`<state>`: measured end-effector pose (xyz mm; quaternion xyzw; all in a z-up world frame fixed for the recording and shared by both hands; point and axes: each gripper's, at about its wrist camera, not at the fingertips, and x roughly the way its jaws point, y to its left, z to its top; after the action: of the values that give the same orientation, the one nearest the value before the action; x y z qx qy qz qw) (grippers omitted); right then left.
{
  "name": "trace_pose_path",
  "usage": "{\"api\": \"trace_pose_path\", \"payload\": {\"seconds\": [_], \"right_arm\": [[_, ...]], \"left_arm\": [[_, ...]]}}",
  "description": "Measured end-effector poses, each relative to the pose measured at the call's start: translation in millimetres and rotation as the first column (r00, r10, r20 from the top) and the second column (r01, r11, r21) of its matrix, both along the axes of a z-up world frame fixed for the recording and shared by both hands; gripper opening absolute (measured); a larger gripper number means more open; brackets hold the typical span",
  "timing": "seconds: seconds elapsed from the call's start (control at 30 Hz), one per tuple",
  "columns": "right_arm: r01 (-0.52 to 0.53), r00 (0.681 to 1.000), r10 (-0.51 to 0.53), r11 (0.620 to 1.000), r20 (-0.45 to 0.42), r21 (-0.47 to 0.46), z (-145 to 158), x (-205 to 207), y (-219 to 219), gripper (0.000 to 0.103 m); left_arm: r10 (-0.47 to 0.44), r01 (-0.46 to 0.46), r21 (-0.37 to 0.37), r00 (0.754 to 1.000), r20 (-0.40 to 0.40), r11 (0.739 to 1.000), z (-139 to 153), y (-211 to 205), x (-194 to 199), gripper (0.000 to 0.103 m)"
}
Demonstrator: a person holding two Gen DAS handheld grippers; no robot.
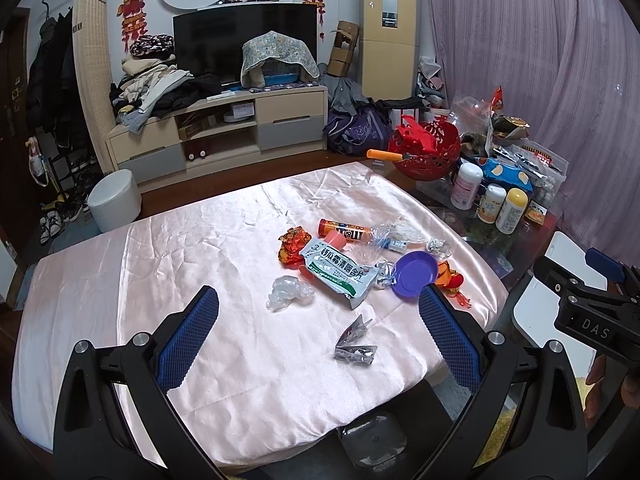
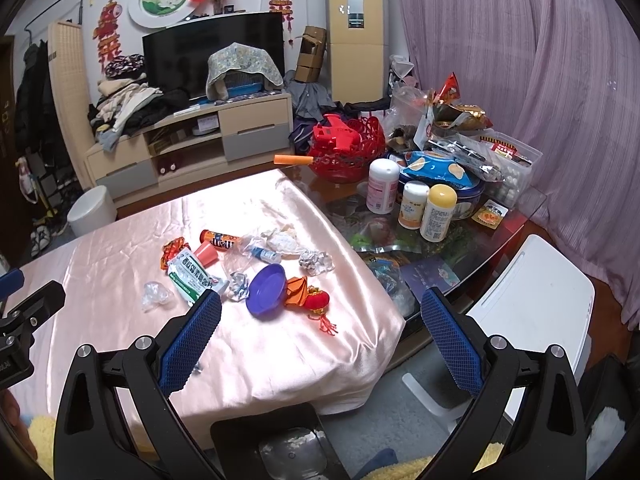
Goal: Collect trash
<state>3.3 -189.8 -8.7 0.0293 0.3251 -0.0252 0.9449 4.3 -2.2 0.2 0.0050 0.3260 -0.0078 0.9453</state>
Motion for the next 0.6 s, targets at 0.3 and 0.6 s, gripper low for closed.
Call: {"api": "trace_pose_path", "payload": {"seconds": [0.3, 0.6], "right_arm": [[0.0, 1.0, 0.0, 1.0, -0.001, 0.001, 1.0, 0.4, -0.6, 0.1], [0.001, 1.0, -0.001, 1.0, -0.001, 0.001, 1.5, 0.0, 0.0, 0.1]], "left_arm": [[0.0, 0.0, -0.001, 1.0, -0.001, 1.0, 1.3, 1.2, 1.0, 0.095], [-0.001, 0.001, -0.002, 1.0, -0.001, 1.0, 2.0, 2.2, 2.8, 0.095]]}}
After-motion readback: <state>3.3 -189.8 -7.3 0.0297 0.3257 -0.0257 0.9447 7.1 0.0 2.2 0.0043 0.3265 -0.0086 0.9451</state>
